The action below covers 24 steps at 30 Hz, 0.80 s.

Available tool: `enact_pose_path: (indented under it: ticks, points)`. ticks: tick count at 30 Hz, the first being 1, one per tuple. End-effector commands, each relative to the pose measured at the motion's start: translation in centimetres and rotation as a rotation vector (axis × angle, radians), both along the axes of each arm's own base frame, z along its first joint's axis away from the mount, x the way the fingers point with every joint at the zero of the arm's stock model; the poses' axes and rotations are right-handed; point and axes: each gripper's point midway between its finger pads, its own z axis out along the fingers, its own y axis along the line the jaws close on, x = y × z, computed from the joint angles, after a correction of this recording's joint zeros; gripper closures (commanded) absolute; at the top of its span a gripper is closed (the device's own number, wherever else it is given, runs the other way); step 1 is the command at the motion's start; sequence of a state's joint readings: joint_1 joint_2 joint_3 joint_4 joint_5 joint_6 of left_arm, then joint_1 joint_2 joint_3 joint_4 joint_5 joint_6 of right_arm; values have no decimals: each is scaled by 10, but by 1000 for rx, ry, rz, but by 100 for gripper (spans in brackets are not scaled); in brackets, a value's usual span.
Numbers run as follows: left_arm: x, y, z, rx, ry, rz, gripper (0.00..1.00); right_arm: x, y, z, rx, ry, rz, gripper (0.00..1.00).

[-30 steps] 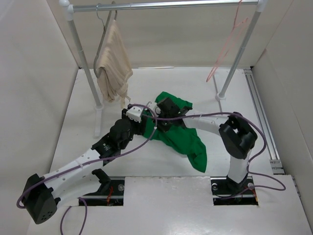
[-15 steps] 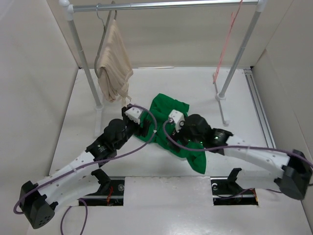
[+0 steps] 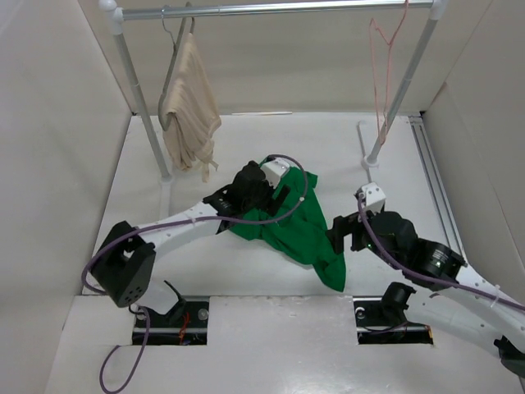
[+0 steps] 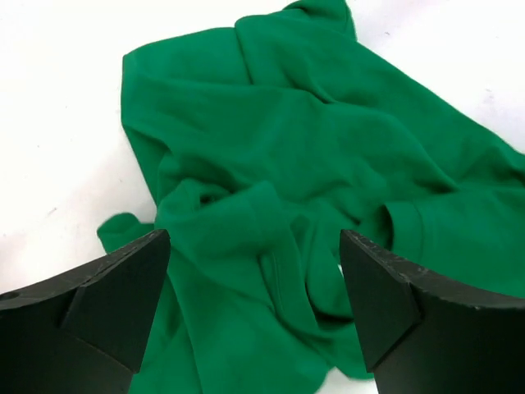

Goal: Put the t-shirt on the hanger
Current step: Grab a hanger with the right arm

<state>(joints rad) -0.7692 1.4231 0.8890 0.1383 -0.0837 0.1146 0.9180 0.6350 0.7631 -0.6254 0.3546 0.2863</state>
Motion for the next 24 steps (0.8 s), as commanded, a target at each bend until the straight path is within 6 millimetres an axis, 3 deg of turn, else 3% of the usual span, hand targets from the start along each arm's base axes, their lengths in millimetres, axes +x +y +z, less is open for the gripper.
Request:
enact_pose_path:
  ticks: [1, 6, 8, 16, 18, 22, 24]
  points:
    - [14, -11, 17, 31, -73, -14, 18, -5, -33, 14, 20, 4, -146, 0]
    - [20, -1, -24, 202, -78, -4, 15, -8, -47, 40, 27, -38, -164, 0]
    - [19, 5, -32, 235, -61, 10, 20, -10, -51, 42, -6, -31, -158, 0]
    - [18, 4, -36, 247, -53, -4, 74, -7, -61, 73, -23, -89, -179, 0]
    - [18, 4, -36, 239, -49, 2, 98, -8, -63, 75, -22, -90, -179, 0]
    - [15, 3, -39, 228, -25, 6, 100, -12, -68, 82, -22, -90, -179, 0]
    - [15, 0, -28, 216, -29, -2, 100, -14, -66, 86, -46, -107, -133, 0]
